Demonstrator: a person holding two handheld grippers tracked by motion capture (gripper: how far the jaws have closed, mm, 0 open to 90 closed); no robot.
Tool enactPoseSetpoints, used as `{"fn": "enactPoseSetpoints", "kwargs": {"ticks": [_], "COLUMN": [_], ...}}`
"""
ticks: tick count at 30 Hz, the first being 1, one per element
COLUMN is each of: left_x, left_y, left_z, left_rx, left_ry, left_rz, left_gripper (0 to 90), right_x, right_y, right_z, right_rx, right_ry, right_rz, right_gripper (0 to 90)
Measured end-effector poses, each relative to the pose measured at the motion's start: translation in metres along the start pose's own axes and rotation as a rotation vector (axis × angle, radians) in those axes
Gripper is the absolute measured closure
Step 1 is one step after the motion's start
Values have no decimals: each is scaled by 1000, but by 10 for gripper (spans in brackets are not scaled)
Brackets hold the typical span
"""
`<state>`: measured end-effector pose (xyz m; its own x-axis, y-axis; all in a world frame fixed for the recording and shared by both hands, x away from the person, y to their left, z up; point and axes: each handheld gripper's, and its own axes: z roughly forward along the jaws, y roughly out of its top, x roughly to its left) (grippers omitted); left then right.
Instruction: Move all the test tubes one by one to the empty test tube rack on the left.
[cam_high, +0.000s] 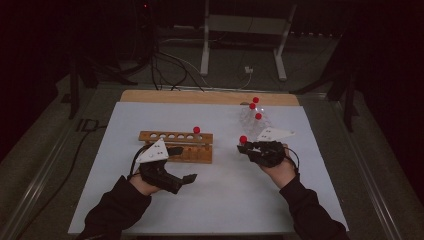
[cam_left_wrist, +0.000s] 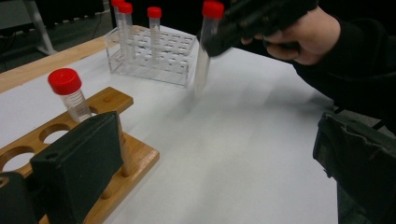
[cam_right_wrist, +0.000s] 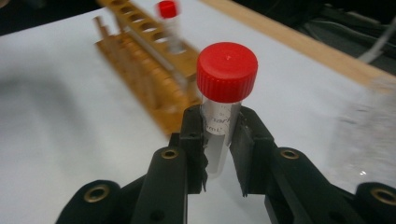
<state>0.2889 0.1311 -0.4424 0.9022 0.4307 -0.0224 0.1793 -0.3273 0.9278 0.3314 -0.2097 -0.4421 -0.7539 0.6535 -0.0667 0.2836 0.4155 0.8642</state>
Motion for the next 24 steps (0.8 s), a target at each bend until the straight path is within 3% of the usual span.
{"fn": "enactPoseSetpoints", "kwargs": {"ticks": [13, 17, 24], "left_x": [-11, -14, -18], "left_y": [13, 16, 19], "left_z": [19, 26, 39], "left_rx": [5, 7, 11], "left_ry": [-50, -61, -78], "left_rz": [42, 55, 71], "left_gripper": [51, 77, 201], "right_x": [51, 60, 68], "right_y": [-10, -10, -9], "right_z": [22, 25, 25], "right_rx": [66, 70, 72], "right_ry": [147, 176, 210], "right_rz": [-93, -104, -115], "right_gripper": [753, 753, 753]}}
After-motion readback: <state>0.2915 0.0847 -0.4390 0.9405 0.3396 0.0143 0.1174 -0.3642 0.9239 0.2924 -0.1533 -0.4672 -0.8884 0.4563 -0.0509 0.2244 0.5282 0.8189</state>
